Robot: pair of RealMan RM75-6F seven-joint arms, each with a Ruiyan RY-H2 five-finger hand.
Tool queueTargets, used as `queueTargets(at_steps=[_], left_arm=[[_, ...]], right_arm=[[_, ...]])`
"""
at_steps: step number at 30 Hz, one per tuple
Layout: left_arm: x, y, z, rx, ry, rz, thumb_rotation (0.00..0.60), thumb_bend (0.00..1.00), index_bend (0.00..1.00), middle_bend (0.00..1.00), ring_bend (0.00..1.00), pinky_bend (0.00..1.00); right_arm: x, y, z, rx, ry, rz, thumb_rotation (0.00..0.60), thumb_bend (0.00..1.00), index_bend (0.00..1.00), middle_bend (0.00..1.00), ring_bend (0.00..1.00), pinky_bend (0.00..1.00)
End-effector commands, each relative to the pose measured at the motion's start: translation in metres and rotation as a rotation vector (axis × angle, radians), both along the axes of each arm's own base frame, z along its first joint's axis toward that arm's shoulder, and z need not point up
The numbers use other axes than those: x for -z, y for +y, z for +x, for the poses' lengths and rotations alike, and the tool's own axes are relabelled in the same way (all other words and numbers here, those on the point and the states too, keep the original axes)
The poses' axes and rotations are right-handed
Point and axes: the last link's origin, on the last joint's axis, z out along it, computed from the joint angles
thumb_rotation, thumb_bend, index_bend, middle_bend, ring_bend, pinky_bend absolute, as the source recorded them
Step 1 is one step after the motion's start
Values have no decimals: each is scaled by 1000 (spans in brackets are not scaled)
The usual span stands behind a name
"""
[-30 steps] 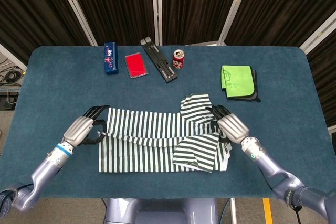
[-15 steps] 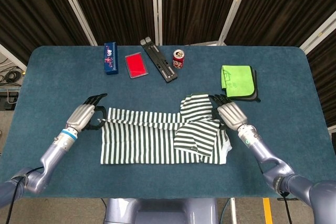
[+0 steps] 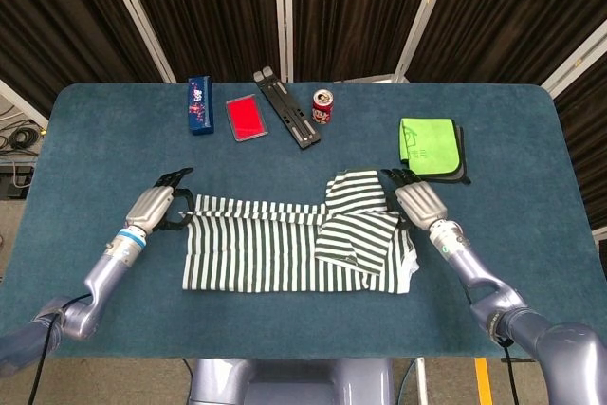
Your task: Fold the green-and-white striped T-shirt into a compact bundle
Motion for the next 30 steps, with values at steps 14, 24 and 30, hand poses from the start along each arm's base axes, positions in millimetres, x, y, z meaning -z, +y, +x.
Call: queueTargets(at_steps=[14,24,30], left_arm=[[3,5,-2,30,30,15,600,457,0,0,0,0],[-24,6,3,63,-18,101,600,457,0,0,0,0],[-40,7,5,73,-29,134,600,457,0,0,0,0]], right_arm=[[10,-3,0,4,-7,11,600,440,781,47,0,0],[13,-4,-2,3,8,-3,600,441,779,47,0,0],[13,-7,-2,12,18,-17,600,442,779,47,0,0]])
